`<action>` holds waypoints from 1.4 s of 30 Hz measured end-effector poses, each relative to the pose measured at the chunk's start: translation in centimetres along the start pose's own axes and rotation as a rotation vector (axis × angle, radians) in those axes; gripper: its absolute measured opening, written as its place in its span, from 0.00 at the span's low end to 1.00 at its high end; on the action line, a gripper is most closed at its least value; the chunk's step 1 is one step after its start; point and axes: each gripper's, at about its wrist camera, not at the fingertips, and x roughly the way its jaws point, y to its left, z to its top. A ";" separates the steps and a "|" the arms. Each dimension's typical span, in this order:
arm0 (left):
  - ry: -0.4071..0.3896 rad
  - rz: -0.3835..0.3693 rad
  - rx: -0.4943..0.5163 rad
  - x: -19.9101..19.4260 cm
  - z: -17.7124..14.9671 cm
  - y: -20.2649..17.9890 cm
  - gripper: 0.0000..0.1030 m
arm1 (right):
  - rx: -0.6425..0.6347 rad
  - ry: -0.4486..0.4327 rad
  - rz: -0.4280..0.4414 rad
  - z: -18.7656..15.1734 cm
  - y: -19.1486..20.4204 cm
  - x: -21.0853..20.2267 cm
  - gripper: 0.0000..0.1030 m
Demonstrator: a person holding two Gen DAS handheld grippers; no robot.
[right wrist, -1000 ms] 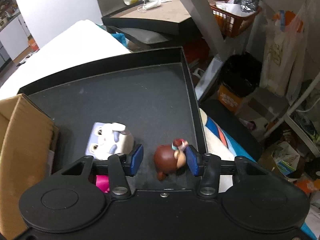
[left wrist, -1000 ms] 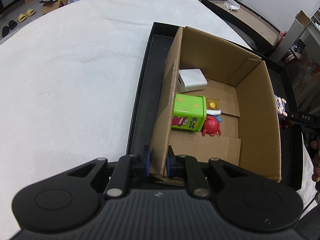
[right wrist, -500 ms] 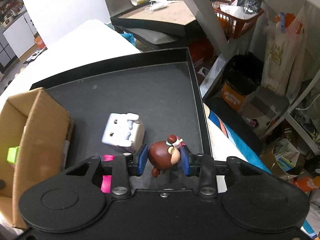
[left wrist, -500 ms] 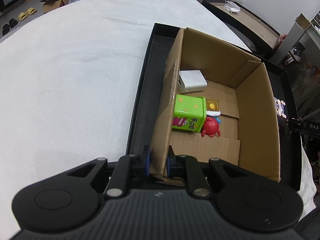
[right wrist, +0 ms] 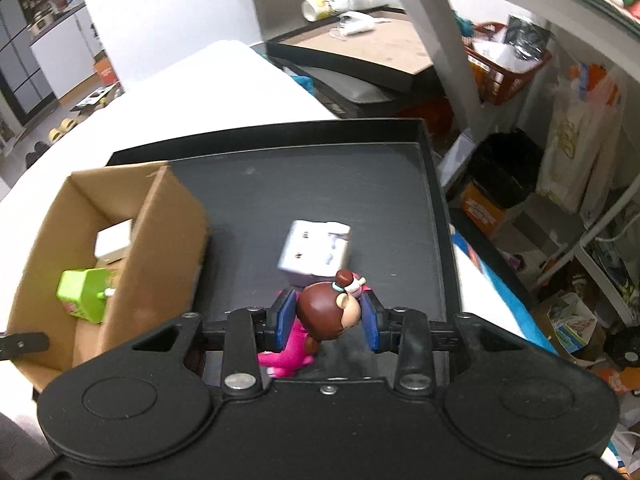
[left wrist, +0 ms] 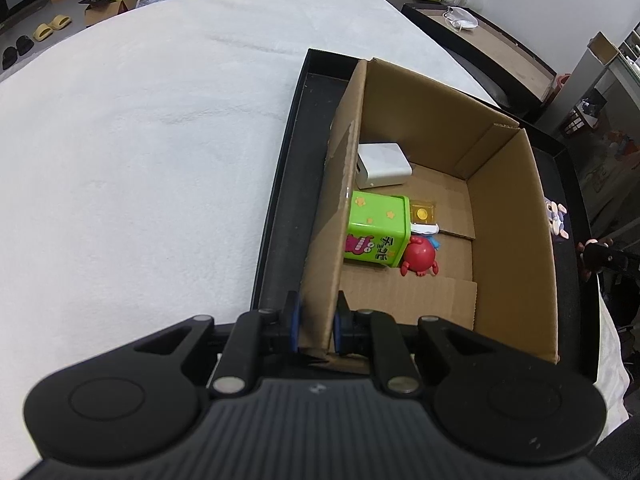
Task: Organize rigid objects
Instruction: 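Carry the doll into the box and open the right tool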
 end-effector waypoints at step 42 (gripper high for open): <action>-0.012 -0.091 -0.040 0.1 -0.2 1.7 0.16 | -0.275 -0.086 0.090 5.1 16.0 -1.9 0.34</action>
